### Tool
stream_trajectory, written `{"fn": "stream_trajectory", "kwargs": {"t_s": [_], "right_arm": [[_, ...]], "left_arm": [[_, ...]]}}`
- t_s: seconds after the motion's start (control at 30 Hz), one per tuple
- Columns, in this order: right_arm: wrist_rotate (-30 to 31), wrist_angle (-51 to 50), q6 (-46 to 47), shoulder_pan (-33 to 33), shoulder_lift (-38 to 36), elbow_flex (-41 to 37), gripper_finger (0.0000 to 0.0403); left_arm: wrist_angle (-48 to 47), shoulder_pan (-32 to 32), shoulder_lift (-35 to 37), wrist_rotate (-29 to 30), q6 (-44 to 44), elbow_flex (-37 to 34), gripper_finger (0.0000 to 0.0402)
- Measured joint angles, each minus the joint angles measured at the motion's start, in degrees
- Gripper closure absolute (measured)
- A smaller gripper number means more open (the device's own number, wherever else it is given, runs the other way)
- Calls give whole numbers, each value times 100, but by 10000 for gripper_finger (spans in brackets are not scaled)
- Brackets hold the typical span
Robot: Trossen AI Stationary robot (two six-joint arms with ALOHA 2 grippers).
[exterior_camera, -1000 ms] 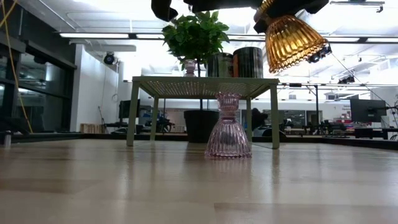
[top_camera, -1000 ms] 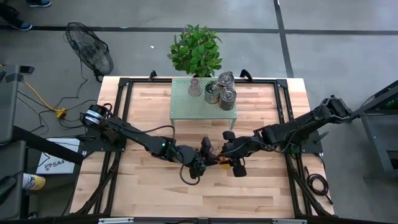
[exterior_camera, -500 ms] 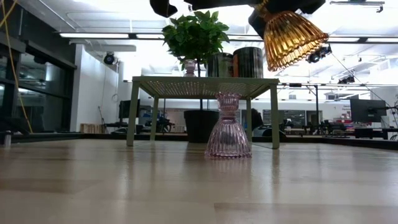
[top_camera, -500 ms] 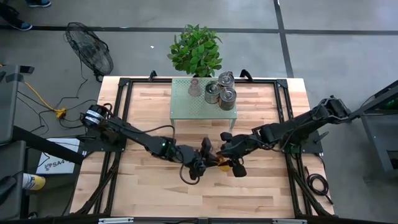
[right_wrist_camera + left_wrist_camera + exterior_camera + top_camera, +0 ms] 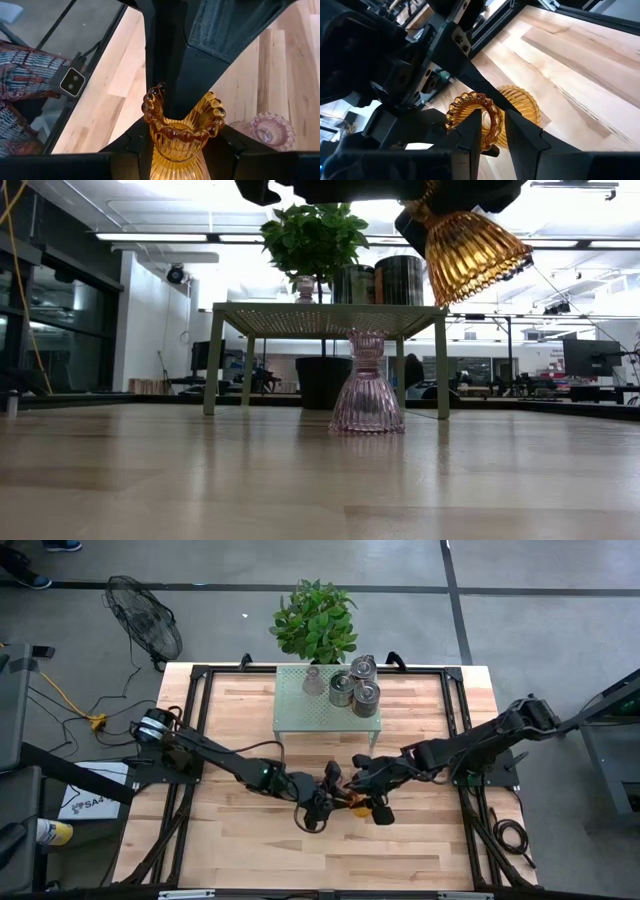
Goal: Pick & Place candle stick holders
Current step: Put the yellow glass candle holder on the shelf
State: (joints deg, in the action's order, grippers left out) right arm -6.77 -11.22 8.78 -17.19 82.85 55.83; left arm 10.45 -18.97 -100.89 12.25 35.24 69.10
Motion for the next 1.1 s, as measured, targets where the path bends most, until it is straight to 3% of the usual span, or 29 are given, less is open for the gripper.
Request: {"fn": "stream_trajectory", "kwargs": {"t_s": [0.13, 0.4, 1.1], "right_arm": [[-26, 33, -2, -2, 83, 2, 275], [-63, 43, 61, 0, 105, 2, 275], [-39, 30, 75, -4, 105, 0, 273]], "left_arm": [[-83, -12, -1, -12, -152, 0, 332], [-251, -12, 1, -159, -309, 7, 388], [-281, -12, 1, -361, -421, 2, 388]]}}
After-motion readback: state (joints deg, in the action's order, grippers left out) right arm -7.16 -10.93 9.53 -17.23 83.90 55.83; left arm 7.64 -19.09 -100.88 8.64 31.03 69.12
